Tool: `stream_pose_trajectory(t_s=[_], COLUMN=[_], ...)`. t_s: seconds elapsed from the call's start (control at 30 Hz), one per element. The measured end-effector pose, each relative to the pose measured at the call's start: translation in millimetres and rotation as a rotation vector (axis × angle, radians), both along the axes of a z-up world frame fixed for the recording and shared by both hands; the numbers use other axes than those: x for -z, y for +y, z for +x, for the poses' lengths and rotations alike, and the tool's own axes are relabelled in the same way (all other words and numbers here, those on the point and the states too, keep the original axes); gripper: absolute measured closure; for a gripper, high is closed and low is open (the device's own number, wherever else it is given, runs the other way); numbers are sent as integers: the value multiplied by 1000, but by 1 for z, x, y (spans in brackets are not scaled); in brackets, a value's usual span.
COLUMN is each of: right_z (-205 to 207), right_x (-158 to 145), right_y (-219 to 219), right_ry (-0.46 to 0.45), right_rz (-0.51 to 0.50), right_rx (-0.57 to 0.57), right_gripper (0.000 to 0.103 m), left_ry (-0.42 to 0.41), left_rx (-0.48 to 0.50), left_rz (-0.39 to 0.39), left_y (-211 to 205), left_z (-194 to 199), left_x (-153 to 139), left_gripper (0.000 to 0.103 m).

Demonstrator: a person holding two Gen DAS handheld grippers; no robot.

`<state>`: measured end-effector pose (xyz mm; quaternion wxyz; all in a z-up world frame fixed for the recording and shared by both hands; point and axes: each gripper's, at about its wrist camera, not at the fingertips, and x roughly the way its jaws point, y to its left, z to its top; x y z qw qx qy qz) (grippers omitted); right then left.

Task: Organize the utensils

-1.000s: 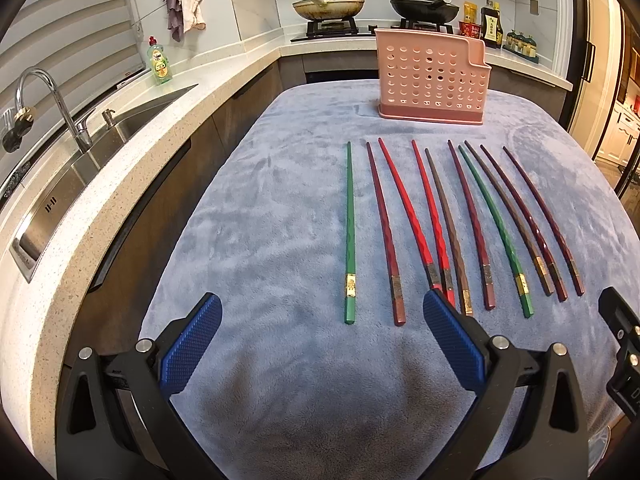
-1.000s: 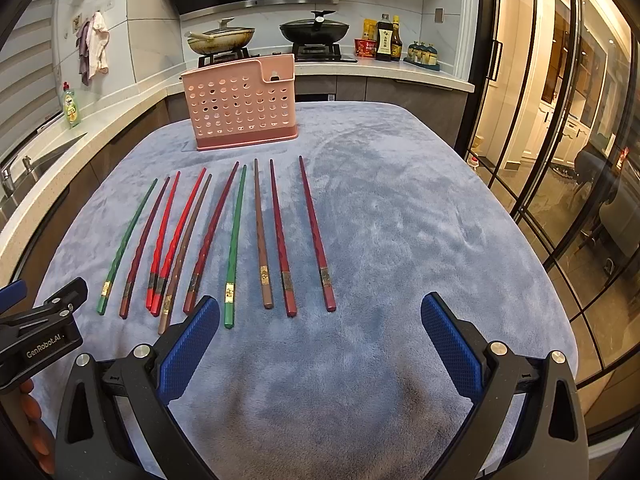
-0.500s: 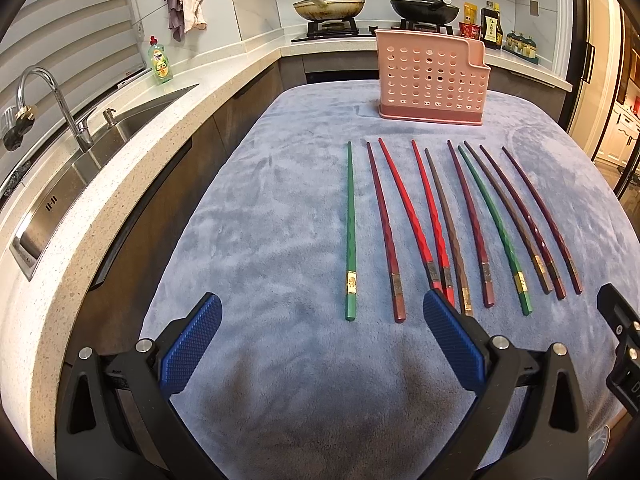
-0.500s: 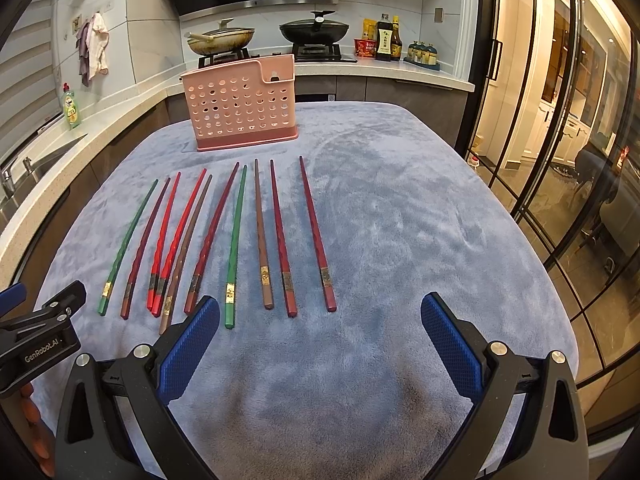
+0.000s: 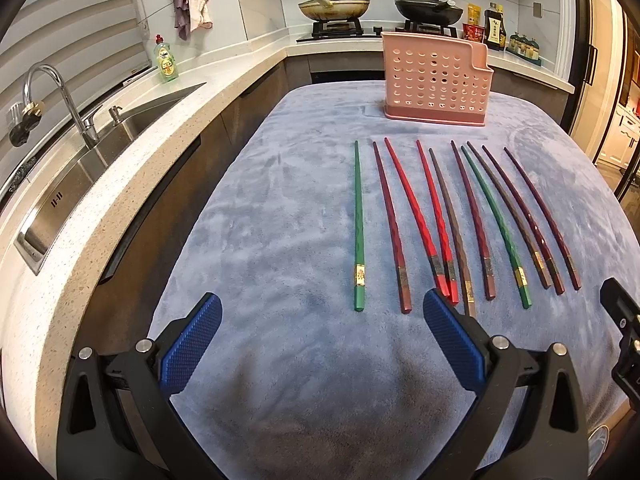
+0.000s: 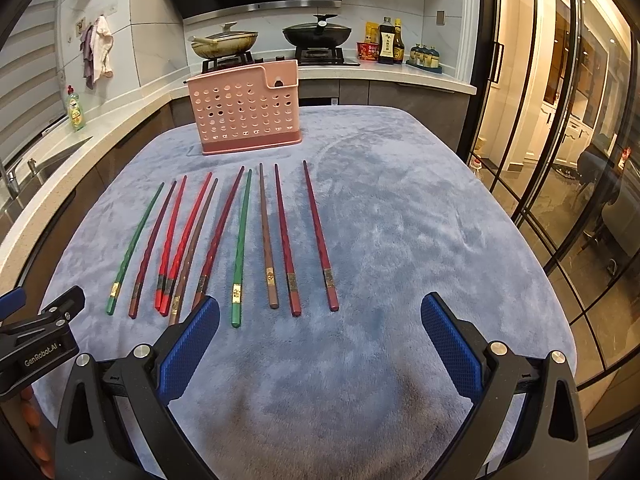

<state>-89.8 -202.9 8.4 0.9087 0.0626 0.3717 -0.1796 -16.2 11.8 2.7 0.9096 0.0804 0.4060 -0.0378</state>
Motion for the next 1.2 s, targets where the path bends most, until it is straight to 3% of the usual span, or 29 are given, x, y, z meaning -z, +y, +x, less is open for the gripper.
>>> stream_pose_trajectory(t_s=[1.2], right_z=[-5], right_x=[-4], right_y=[-1], right_ry=[-6], right_rz=[15], right_rx=[-8], right_gripper=[7], left_ry=[7], left_rx=[5], left_rz=[-5], left_y=[-1], left_z=[-5], left_x=[-4], left_gripper=[7])
